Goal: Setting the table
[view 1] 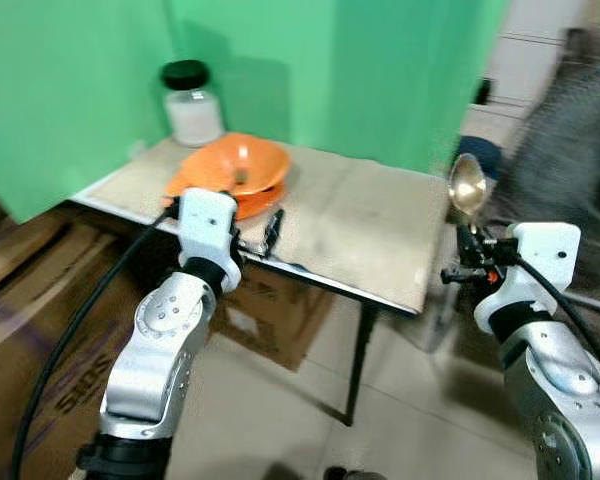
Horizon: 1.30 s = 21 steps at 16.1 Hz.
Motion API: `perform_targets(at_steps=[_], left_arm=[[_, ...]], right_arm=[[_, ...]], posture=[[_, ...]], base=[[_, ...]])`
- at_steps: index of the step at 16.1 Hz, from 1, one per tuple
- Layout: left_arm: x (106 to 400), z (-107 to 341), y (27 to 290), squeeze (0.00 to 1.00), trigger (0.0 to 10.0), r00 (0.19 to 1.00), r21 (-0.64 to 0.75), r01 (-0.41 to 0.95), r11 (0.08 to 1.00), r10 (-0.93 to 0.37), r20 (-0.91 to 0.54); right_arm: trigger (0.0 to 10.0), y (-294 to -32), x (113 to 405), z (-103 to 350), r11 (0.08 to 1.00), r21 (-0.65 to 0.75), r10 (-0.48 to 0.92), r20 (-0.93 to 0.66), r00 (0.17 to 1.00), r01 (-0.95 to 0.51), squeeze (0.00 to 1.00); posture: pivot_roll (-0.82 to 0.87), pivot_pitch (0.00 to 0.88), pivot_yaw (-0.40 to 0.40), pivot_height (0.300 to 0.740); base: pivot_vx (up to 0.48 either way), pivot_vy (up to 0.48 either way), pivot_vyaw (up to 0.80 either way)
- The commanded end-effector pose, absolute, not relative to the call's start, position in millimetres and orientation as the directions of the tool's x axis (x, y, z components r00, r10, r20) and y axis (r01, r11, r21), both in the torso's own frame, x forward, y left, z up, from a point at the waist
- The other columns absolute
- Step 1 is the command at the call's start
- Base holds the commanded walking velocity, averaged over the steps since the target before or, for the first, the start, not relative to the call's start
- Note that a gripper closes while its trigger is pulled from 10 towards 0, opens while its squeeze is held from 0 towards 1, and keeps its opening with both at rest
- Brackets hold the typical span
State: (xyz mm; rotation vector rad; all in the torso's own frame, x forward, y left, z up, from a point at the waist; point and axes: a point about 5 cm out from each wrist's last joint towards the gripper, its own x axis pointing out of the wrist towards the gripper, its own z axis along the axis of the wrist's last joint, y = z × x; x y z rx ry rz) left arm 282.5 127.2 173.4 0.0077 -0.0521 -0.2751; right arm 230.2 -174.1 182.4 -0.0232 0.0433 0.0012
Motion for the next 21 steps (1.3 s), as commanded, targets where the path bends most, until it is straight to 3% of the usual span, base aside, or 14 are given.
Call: perform_targets(at_steps=[1, 4, 6, 13, 21], left_arm=[[286.4, 176.1, 130.2, 0.0, 10.0, 0.972, -0.018, 0.226, 0.974, -0.224, 0.072], [288.6, 172.3, 134.7, 0.0, 10.0, 0.988, 0.055, 0.135, 0.989, -0.138, 0.071], [289.7, 170.2, 134.0, 0.0, 10.0, 0.968, 0.084, 0.249, 0.965, -0.251, 0.023], [292.6, 171.2, 130.7, 0.0, 10.0, 0.956, 0.105, 0.285, 0.953, -0.291, 0.043], [291.7, 169.4, 134.2, 0.0, 10.0, 0.951, 0.135, 0.298, 0.945, -0.306, 0.042]], right_arm=[[10.0, -180.4, 232.5, 184.0, 0.999, -0.036, -0.034, -0.044, 0.998, 0.032, 0.0], [10.0, -181.5, 232.4, 188.6, 0.998, -0.029, -0.051, -0.023, 0.998, 0.051, 0.0], [10.0, -179.5, 228.0, 188.6, 0.997, -0.008, -0.072, -0.014, 0.997, 0.072, 0.0], [10.0, -176.6, 222.1, 182.7, 0.998, 0.0, -0.058, -0.038, 0.998, 0.058, 0.0], [10.0, -179.4, 217.4, 176.0, 0.994, 0.008, -0.106, -0.074, 0.992, 0.107, 0.0]], posture=[[-0.03, 0.0, 0.029, 0.74], [-0.04, 0.0, 0.034, 0.74], [-0.08, 0.0, 0.063, 0.74], [-0.08, 0.0, 0.073, 0.74], [-0.07, 0.0, 0.064, 0.74]], base=[[0.0, 0.0, -0.8], [0.0, 0.0, -0.8], [0.0, 0.0, -0.8], [0.0, 0.0, -0.8], [0.0, -0.341, -0.8]])
